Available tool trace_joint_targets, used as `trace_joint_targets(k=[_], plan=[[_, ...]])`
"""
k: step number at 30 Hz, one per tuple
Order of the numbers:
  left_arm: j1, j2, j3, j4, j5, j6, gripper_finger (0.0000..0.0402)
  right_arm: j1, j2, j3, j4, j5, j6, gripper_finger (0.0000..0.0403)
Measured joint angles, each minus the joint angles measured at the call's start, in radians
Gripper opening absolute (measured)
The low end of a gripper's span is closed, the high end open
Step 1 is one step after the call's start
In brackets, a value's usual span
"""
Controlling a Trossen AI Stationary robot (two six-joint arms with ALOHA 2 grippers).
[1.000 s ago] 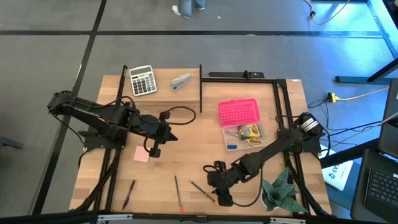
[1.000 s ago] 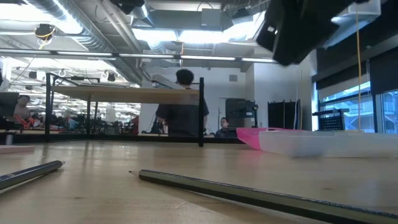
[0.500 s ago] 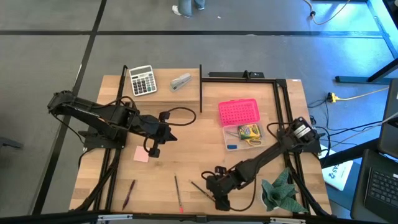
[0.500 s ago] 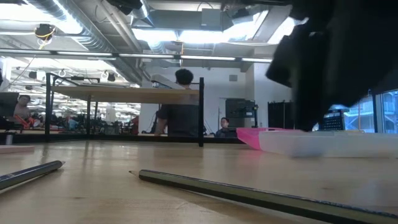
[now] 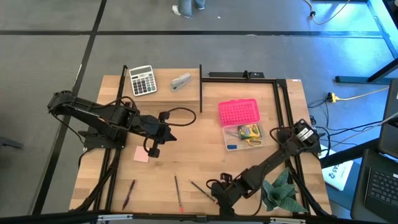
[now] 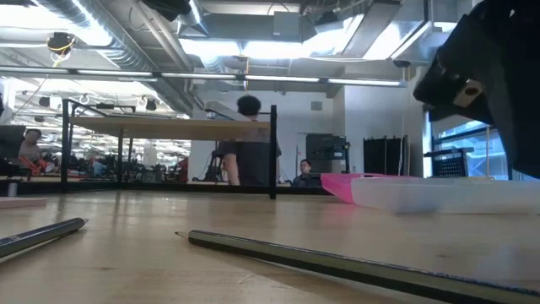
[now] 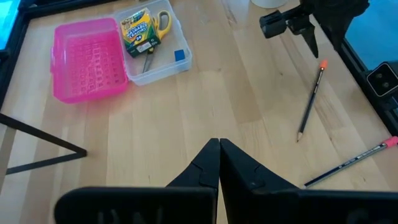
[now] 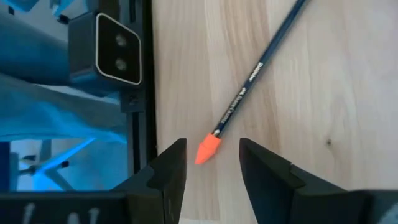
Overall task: Pack school essentials
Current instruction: Put the orange pencil into the pink supply box
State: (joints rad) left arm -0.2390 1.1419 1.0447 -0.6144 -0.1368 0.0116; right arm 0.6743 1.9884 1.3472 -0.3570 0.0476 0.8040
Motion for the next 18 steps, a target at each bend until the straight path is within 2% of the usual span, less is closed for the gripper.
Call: trace_joint_targets(k=[11, 18], plan=[[0.0, 0.0, 0.0, 0.0, 0.0, 0.051, 0.0, 0.003, 0.0, 0.0, -0.026, 0.012, -0.002, 0.0148], [0.0, 0.0, 0.0, 0.0, 0.0, 0.052, 0.0, 0.019, 0.012, 0.0, -0.016, 0.015, 0.079, 0.0148]])
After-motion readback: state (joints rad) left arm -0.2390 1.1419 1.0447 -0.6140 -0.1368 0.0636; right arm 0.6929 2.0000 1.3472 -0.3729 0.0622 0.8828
